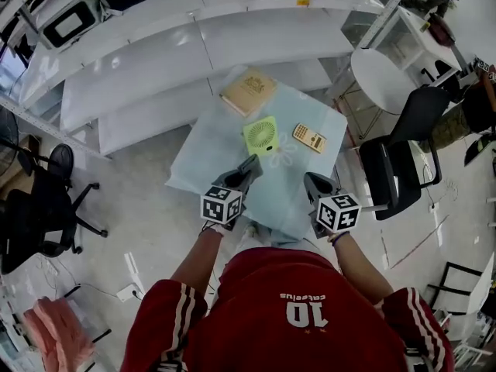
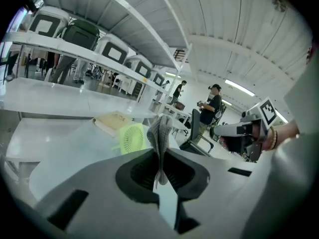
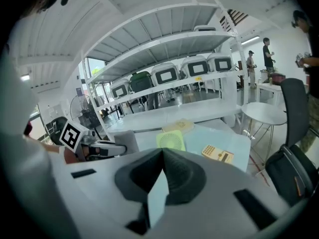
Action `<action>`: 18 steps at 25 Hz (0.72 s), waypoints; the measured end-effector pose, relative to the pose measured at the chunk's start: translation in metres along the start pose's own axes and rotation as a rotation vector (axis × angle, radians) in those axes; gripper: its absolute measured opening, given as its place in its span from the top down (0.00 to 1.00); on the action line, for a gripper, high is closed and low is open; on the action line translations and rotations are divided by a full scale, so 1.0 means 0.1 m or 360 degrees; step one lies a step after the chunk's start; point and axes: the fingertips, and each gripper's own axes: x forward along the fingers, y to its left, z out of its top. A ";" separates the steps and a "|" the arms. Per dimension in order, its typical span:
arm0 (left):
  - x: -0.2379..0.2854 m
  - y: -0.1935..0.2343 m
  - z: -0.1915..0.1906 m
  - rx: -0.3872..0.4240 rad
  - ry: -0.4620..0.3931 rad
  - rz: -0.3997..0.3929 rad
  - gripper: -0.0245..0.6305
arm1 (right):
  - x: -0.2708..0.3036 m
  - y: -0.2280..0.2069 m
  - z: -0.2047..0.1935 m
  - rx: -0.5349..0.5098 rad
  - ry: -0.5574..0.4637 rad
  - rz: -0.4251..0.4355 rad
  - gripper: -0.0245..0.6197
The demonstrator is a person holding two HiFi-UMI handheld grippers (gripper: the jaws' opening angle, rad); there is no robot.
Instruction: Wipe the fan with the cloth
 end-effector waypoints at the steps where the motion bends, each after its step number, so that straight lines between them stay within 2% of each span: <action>1: -0.05 -0.07 0.05 -0.0045 -0.0036 -0.0012 0.92 | -0.05 0.00 0.01 -0.0002 -0.0004 -0.0005 0.95; 3: -0.16 -0.17 0.17 -0.0147 -0.0116 -0.0035 0.92 | -0.13 -0.03 0.05 -0.0021 -0.0016 -0.0020 0.95; 5: -0.26 -0.23 0.34 -0.0165 -0.0179 -0.0039 0.92 | -0.19 -0.07 0.13 -0.0052 -0.0035 -0.0034 0.95; 10: -0.58 -0.35 0.74 -0.0106 -0.0329 0.0044 0.92 | -0.33 -0.11 0.35 -0.0111 -0.0102 -0.0008 0.95; 14: -0.78 -0.52 0.85 -0.0026 -0.0383 0.0145 0.92 | -0.48 -0.14 0.52 -0.0187 -0.0159 0.0033 0.95; 18: -0.88 -0.73 0.92 0.0007 -0.0448 0.0177 0.92 | -0.64 -0.27 0.69 -0.0266 -0.0240 0.0065 0.95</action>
